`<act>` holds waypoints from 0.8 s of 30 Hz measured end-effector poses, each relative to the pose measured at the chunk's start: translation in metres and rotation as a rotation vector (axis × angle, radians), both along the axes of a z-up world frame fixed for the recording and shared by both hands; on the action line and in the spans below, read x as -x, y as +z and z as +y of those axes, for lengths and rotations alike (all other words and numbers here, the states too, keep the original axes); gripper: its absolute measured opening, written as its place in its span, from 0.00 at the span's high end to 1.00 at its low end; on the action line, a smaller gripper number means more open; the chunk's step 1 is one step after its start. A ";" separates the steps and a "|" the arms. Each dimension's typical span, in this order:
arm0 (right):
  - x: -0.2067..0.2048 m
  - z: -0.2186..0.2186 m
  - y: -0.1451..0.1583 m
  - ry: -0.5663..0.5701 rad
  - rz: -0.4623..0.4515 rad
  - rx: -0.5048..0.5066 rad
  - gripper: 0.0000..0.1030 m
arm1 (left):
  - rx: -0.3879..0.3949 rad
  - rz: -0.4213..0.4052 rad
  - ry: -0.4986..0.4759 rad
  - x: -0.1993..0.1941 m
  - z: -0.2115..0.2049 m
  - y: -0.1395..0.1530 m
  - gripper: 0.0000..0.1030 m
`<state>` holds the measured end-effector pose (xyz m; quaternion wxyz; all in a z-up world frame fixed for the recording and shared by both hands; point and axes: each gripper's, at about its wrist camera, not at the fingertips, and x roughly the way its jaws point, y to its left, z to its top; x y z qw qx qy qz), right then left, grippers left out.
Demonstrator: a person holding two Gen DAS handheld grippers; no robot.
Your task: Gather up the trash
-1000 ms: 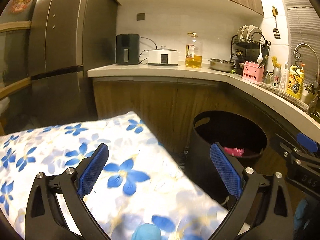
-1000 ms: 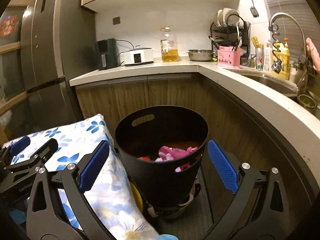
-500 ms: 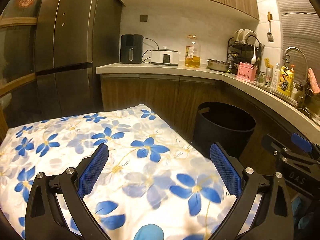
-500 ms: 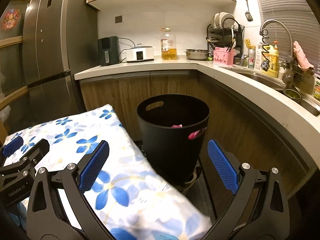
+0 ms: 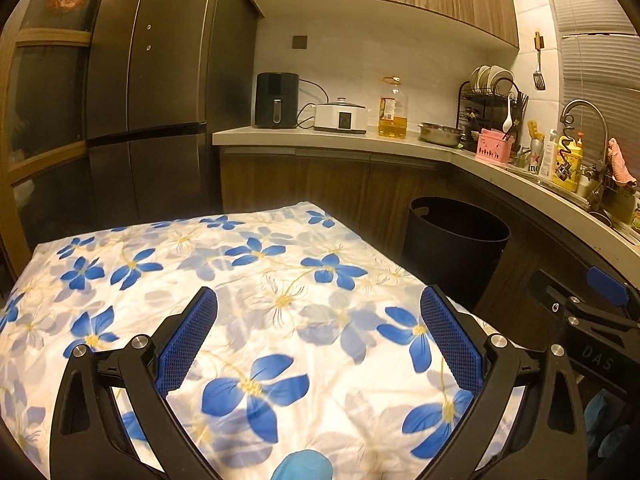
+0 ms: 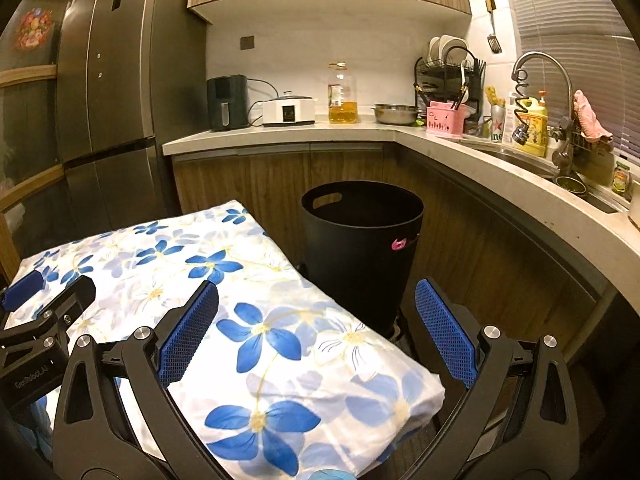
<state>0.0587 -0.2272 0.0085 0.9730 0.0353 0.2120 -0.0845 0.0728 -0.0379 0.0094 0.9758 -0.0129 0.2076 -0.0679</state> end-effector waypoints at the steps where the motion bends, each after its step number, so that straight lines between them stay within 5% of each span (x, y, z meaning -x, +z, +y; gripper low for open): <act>1: 0.002 0.002 0.000 0.000 0.001 0.001 0.05 | 0.001 0.001 -0.002 0.001 0.001 0.000 0.06; 24: 0.023 0.026 -0.003 -0.003 -0.003 0.025 0.05 | 0.004 -0.006 0.005 0.025 0.020 -0.001 0.06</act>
